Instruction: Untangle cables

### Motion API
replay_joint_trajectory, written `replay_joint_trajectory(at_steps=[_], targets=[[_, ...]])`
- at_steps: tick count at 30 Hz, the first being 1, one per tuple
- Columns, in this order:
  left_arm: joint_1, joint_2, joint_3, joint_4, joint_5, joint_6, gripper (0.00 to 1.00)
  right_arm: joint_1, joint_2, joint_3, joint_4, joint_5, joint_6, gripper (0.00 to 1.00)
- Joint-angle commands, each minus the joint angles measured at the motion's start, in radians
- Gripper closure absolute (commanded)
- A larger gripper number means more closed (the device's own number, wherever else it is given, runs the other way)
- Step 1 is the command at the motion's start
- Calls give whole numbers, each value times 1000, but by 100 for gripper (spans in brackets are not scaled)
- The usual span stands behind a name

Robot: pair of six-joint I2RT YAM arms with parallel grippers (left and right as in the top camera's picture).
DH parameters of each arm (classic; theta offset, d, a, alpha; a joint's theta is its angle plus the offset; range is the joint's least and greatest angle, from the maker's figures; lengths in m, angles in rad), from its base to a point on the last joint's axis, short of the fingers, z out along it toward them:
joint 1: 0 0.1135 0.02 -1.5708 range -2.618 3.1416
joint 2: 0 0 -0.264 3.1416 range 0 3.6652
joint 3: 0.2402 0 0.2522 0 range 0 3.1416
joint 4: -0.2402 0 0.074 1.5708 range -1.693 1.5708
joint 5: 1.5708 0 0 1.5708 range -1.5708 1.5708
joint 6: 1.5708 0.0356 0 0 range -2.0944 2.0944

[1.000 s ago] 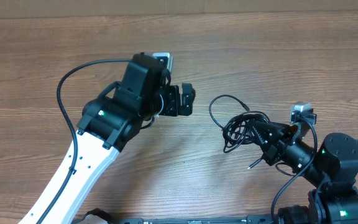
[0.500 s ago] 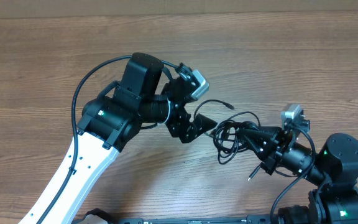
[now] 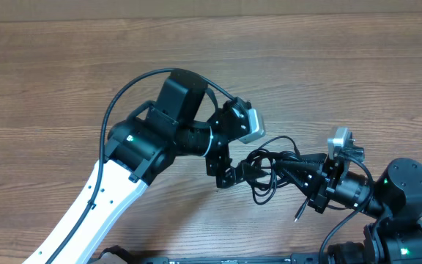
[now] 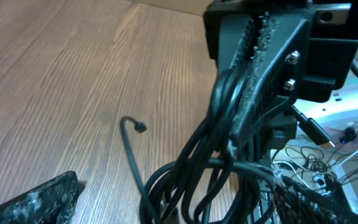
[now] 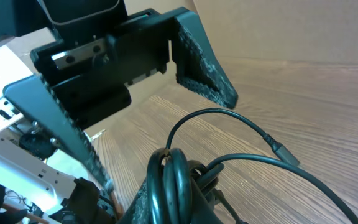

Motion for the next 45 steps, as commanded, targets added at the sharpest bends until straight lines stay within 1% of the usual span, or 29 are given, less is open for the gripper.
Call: replay_joint_trajectory(at_steps=[1, 2, 5, 7, 12, 18, 20, 22, 23, 24, 26, 27, 37, 43, 45], targets=[[-23, 23, 7, 6, 0, 27, 0, -2, -11, 19, 24, -45, -1, 94], [-26, 26, 7, 6, -2, 29, 0, -2, -11, 19, 31, -59, -1, 94], [-33, 35, 7, 4, -3, 50, 6, -2, -11, 19, 45, -77, 0, 94], [-34, 40, 7, 5, -2, 50, 7, -2, -11, 19, 44, -77, 0, 94], [-52, 43, 7, 5, -2, 72, 18, -2, -11, 19, 48, -77, 8, 94], [-72, 43, 7, 4, 8, 72, 25, -2, -11, 19, 60, -77, 22, 93], [-84, 43, 7, 4, 8, 86, 28, -2, -11, 19, 60, -77, 23, 89], [-93, 43, 7, 3, 8, 105, 35, -2, -11, 19, 60, -77, 25, 89], [-98, 43, 7, 4, 6, 109, 39, -2, -11, 19, 60, -77, 26, 89], [-100, 43, 7, 4, 6, 117, 50, -2, -11, 19, 60, -77, 26, 89], [-100, 43, 7, 4, 5, 120, 87, -2, -11, 19, 60, -77, 26, 89], [-100, 43, 7, 4, 5, 120, 96, -2, -11, 19, 60, -77, 26, 89], [-100, 43, 7, 3, 8, 120, 96, -2, -11, 19, 60, -77, 27, 89], [-100, 43, 7, 4, 5, 120, 96, -2, -11, 19, 77, -76, 52, 89], [-99, 43, 7, 4, -8, 117, 96, -2, -11, 19, 77, -73, 52, 79]])
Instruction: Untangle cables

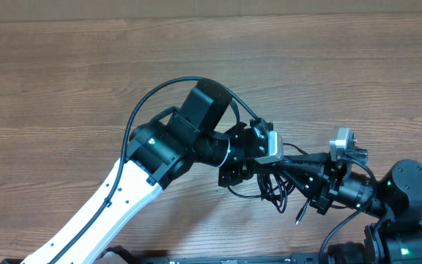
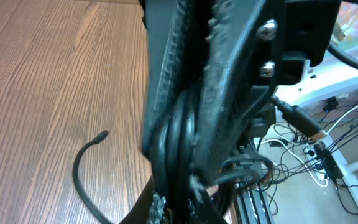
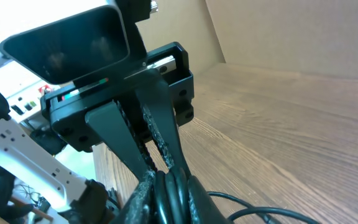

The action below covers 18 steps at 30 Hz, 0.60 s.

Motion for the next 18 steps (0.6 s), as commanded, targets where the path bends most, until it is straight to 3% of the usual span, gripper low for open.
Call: replay_joint_trajectory(at_steps=[1, 2, 3, 6, 11, 18], targets=[[5, 5, 7, 9, -40, -3, 96, 3, -9, 19, 16, -19, 21, 73], [6, 5, 7, 19, -125, -84, 96, 3, -9, 19, 19, -8, 25, 50], [6, 5, 7, 23, -175, -136, 96, 3, -9, 19, 21, -1, 34, 40], [6, 5, 7, 27, -272, -227, 96, 3, -9, 19, 30, 41, 82, 24], [6, 5, 7, 30, -325, -256, 96, 3, -9, 19, 17, 142, 149, 9], [8, 5, 7, 31, -401, -305, 96, 3, -9, 19, -119, 487, 253, 4]])
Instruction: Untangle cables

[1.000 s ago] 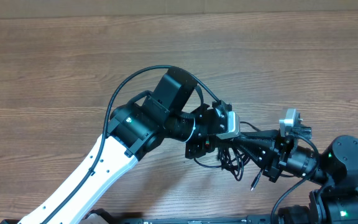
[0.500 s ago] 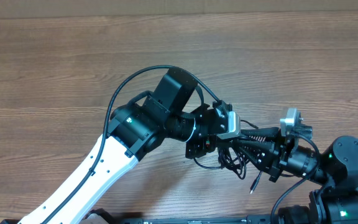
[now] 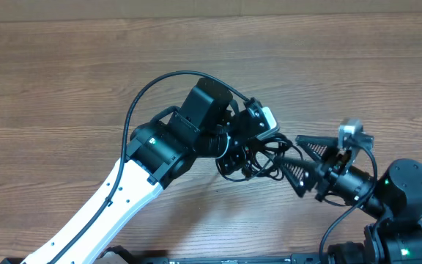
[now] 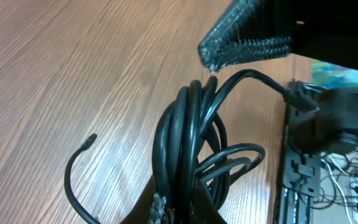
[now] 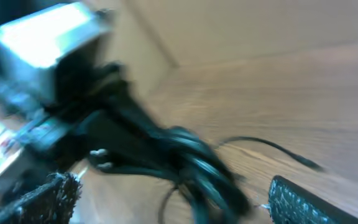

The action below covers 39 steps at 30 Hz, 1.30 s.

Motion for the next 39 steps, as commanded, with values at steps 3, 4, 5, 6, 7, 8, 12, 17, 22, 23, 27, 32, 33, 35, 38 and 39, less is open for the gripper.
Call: replay_joint_trajectory(at_steps=[3, 4, 5, 6, 7, 8, 12, 17, 22, 23, 27, 32, 33, 35, 38, 39], targets=[[20, 3, 7, 13, -46, -44, 96, 3, -8, 19, -80, 309, 78, 4], [26, 3, 7, 15, -45, -45, 96, 3, -8, 19, -91, 330, 79, 3], [31, 3, 7, 18, -45, -51, 95, 3, -8, 19, -100, 347, 82, 3], [39, 3, 7, 22, -45, -61, 96, 3, -8, 19, -109, 365, 87, 2], [47, 3, 7, 28, -45, -74, 96, 3, -8, 19, -116, 381, 93, 1], [53, 3, 7, 35, -43, -88, 96, 3, -8, 19, -122, 395, 93, 0], [83, 3, 7, 80, 20, -130, 96, 3, -8, 19, -146, 448, 92, 0], [118, 3, 7, 133, 205, -129, 96, 3, -8, 19, -151, 456, 92, 0], [135, 3, 7, 159, 325, -111, 96, 3, -8, 19, -151, 449, 68, 0], [135, 3, 7, 165, 335, -111, 96, 3, -8, 19, -151, 440, 52, 0], [135, 3, 7, 192, 352, -124, 96, 3, -8, 19, -138, 318, -60, 0], [135, 3, 7, 241, 348, -173, 96, 3, -8, 19, -114, 162, -173, 0], [135, 3, 7, 249, 348, -179, 96, 3, -8, 19, -113, 156, -173, 0], [135, 3, 7, 259, 333, -189, 96, 3, -8, 19, -114, 156, -173, 0], [135, 3, 7, 272, 240, -254, 96, 3, -8, 19, -114, 153, -173, 0], [135, 3, 7, 272, 218, -269, 96, 3, -8, 19, -114, 153, -173, 0]])
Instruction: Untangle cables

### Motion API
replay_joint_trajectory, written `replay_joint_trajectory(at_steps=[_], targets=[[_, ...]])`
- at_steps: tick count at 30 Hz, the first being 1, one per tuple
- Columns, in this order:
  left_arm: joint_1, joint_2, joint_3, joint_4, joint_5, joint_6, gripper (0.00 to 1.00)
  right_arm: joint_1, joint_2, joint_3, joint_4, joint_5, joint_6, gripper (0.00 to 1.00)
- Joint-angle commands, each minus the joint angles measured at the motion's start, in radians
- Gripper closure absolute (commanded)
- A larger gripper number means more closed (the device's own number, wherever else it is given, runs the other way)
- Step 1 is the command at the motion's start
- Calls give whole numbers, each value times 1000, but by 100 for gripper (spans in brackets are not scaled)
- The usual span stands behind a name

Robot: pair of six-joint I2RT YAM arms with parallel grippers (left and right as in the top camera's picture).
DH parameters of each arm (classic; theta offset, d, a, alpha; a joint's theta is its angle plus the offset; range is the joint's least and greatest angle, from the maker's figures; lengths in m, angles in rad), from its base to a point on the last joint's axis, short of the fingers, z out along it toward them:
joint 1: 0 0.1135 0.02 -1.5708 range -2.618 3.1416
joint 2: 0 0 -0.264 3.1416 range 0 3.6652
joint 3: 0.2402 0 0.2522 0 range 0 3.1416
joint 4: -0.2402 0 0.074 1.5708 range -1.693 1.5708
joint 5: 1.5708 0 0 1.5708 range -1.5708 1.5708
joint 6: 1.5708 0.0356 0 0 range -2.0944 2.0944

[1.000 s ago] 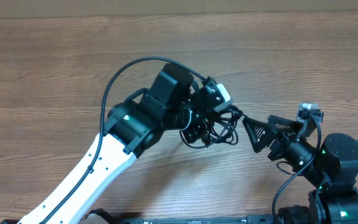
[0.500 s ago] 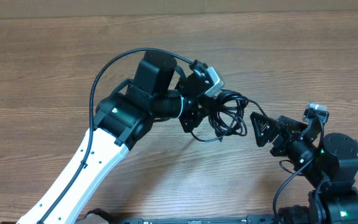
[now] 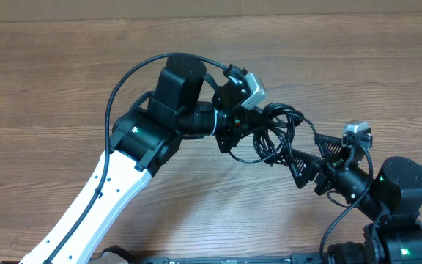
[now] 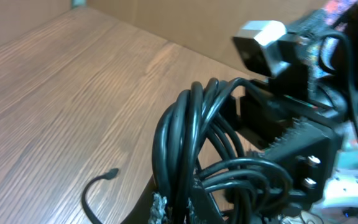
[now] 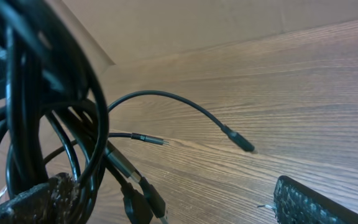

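Note:
A tangled bundle of black cables (image 3: pixel 273 132) hangs off the table in my left gripper (image 3: pixel 234 138), which is shut on its loops. In the left wrist view the coil (image 4: pixel 188 134) rises from between the left gripper's (image 4: pixel 174 208) pads, and one loose cable end (image 4: pixel 101 182) trails on the wood. My right gripper (image 3: pixel 315 161) stands open just right of and below the bundle, holding nothing. In the right wrist view the loops (image 5: pixel 48 118) hang at the left over one finger (image 5: pixel 33 199), with plugs (image 5: pixel 145 193) dangling and a free end (image 5: pixel 238 140) above the table.
The wooden table (image 3: pixel 64 73) stretches to the left and far side. A cardboard wall (image 5: pixel 197 25) borders the far edge. The left arm's own black cable (image 3: pixel 134 70) arcs over its wrist.
My left gripper, still shut on the bundle, has moved toward the far side and away from the right gripper. The right gripper has stayed open and sits a little lower right of the cables.
At first my right gripper was shut on the bundle with the left gripper open beside it. Then both were shut on the same loops. After that the right gripper was open and off the cables, and now the left alone holds them farther away.

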Motion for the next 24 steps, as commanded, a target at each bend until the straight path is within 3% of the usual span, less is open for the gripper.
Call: replay_joint_trajectory(at_steps=[1, 4, 11, 15, 19, 24], targets=[[6, 1, 8, 14, -101, -89, 96, 3, -8, 19, 6, -58, -35, 0], [6, 1, 8, 14, -163, -138, 96, 3, -8, 19, 10, -149, -103, 0], [-26, 1, 8, 14, -110, -137, 96, 3, -8, 19, 24, -153, -97, 0], [-74, 1, 8, 13, -28, -41, 96, 3, -8, 19, 28, -147, -77, 0], [-82, 1, 8, 13, -30, -24, 96, 3, -8, 19, 29, -137, -71, 0], [-72, 1, 8, -32, -149, -23, 96, 3, -8, 19, 37, -137, -54, 0]])
